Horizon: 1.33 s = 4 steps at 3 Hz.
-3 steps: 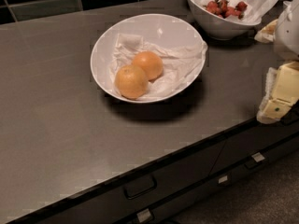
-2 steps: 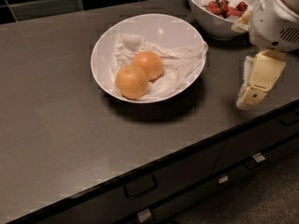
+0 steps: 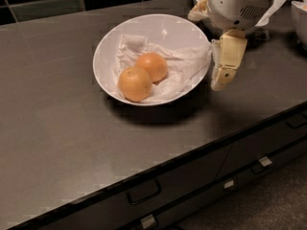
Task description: Pick orange from white bowl
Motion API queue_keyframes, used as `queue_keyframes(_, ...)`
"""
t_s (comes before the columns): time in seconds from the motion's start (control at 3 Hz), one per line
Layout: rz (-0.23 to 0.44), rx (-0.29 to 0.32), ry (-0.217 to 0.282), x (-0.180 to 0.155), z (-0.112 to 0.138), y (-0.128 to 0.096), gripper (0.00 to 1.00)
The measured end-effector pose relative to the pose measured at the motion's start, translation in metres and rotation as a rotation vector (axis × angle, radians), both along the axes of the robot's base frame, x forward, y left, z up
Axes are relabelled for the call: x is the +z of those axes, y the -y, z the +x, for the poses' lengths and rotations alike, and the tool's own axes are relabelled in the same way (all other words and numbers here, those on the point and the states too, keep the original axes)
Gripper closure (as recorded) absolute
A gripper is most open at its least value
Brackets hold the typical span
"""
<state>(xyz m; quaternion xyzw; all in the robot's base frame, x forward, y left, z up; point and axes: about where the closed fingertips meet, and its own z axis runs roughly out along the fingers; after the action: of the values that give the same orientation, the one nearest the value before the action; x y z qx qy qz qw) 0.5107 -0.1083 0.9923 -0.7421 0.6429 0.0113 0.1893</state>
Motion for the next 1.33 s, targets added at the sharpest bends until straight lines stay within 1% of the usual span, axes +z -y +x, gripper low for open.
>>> queue_keyframes(0.33, 0.0, 0.0, 0.0, 0.0, 0.0, 0.0, 0.0)
queue_keyframes(0.67, -0.014, 0.108, -0.003, -0.002, 0.019, -0.027, 0.0)
queue_keyframes(1.0, -0.025, 0.231, -0.006, -0.006, 0.041, -0.06, 0.0)
queue_keyframes(1.33, -0.019, 0.339, -0.011, -0.014, 0.059, -0.095, 0.0)
